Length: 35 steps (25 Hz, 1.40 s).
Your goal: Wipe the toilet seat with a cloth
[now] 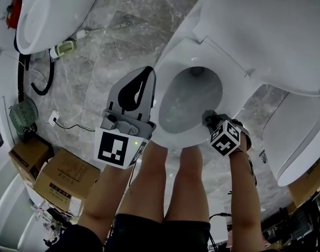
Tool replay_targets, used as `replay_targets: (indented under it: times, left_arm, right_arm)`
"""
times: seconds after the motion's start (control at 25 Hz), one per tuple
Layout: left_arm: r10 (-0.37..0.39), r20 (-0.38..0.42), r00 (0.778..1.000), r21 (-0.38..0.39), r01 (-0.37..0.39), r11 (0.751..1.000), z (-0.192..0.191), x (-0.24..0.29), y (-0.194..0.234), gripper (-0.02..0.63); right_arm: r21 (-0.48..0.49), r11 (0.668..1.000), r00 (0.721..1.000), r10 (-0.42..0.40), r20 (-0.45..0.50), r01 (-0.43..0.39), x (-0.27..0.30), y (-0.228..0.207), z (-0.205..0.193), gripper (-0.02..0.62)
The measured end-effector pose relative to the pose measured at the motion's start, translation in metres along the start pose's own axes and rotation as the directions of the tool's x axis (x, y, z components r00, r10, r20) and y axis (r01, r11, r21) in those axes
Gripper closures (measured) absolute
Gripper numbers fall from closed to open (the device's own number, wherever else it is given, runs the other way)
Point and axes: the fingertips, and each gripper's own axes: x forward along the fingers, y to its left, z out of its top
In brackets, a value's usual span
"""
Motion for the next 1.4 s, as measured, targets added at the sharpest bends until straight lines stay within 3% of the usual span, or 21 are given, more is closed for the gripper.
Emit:
replay_targets:
  times: [0.16,0.36,0.44,0.6,0.76,0.88,0.96,1.04,1.16,1.32,1.4]
  left_arm:
    - [0.002,0.003,1.000,0.013,-0.002,1.000,0.001,-0.003,-0.001,0.594]
    - [0.004,-0.009,1.000,0.022,-0.003,1.000,-0.003,-0.007,-0.006,0.594]
    - [0.004,-0.009,1.000,0.022,-0.004,1.000,-0.004,-0.007,-0.010,0.594]
    - [0.005,-0.009,1.000,0.021,-0.005,1.000,-0.005,-0.006,-0.018,0.594]
    - [0.001,-0.002,1.000,0.024,0.000,1.000,-0.003,-0.007,-0.027,0.594]
    - [0.003,0.001,1.000,0.028,-0.003,1.000,-0.003,-0.009,-0.033,0.594]
    - [0.006,0.002,1.000,0.031,-0.006,1.000,-0.003,-0.011,-0.036,0.594]
    - [0.012,0.003,1.000,0.033,-0.012,0.999,-0.003,-0.014,-0.039,0.594]
    - [0.025,0.003,1.000,0.030,-0.025,0.999,-0.005,-0.020,-0.042,0.594]
    - [0.036,0.008,0.999,0.029,-0.037,0.999,-0.007,-0.027,-0.047,0.594]
    - [0.042,0.011,0.999,0.027,-0.042,0.999,-0.008,-0.030,-0.049,0.594]
  right_arm:
    - [0.002,0.979,0.979,-0.203,0.028,0.203,-0.019,-0.060,0.004,0.545]
    - [0.009,0.897,0.885,-0.438,0.156,0.442,-0.063,-0.128,0.021,0.546]
    - [0.032,0.894,0.877,-0.445,0.179,0.447,-0.069,-0.131,0.016,0.545]
    - [0.026,0.954,0.939,-0.299,0.170,0.299,-0.046,-0.084,-0.007,0.545]
    - [0.014,0.988,0.971,-0.153,0.182,0.153,-0.020,-0.016,-0.016,0.545]
    - [-0.002,0.999,0.980,-0.036,0.198,0.037,-0.006,0.021,-0.013,0.545]
    - [0.016,1.000,0.978,-0.028,0.206,0.026,-0.006,0.020,-0.015,0.546]
    - [0.071,0.995,0.973,-0.084,0.217,0.070,-0.014,-0.004,-0.016,0.546]
    - [0.087,0.972,0.947,-0.232,0.223,0.218,-0.033,-0.057,-0.015,0.546]
    - [0.072,0.895,0.855,-0.442,0.270,0.440,-0.073,-0.126,0.000,0.546]
    - [0.076,0.868,0.821,-0.490,0.292,0.491,-0.085,-0.140,0.002,0.546]
